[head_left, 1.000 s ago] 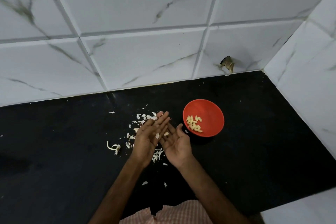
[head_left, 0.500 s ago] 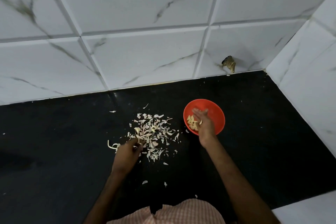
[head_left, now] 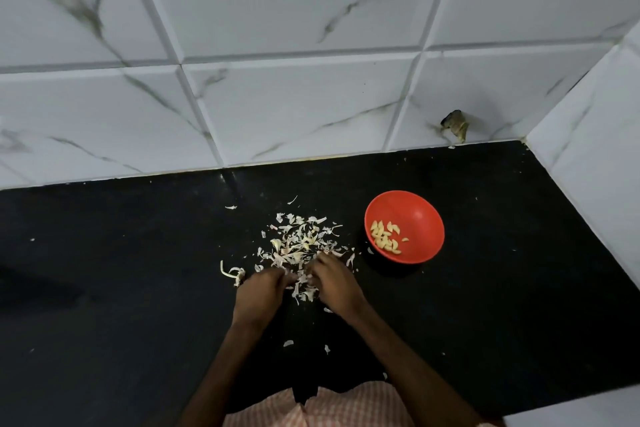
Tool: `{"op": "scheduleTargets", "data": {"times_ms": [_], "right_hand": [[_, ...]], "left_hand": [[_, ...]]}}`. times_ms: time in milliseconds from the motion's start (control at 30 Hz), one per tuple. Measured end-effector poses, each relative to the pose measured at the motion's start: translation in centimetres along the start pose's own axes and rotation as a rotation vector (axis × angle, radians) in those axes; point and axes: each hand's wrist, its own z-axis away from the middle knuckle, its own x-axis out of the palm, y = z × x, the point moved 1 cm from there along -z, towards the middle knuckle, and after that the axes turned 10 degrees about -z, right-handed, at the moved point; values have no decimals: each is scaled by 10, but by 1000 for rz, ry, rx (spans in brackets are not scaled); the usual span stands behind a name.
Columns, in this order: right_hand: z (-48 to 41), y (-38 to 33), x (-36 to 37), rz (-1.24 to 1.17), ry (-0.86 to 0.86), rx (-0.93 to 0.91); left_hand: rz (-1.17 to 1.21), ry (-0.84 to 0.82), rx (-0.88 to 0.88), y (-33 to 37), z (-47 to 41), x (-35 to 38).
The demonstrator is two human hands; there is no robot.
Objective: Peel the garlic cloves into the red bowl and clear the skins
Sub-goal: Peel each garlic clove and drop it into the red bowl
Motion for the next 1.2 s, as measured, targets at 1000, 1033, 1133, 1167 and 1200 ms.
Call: {"op": "scheduleTargets", "data": {"times_ms": [1000,1033,1133,1167,1200], "right_hand": [[27,-33,-30,-242,298,85],[27,-33,-29,-192,295,90],[25,-37,-26,-96,315,94],[24,-39,-25,-58,324,92],[22,-40,-25,-29,335,92]], "left_hand": [[540,-49,193,28,3,0],[576,-55,164,30,3,1],[616,-47,62,37,8,3],[600,-42,35,41,9,4],[598,-36,8,46,11,4]]}}
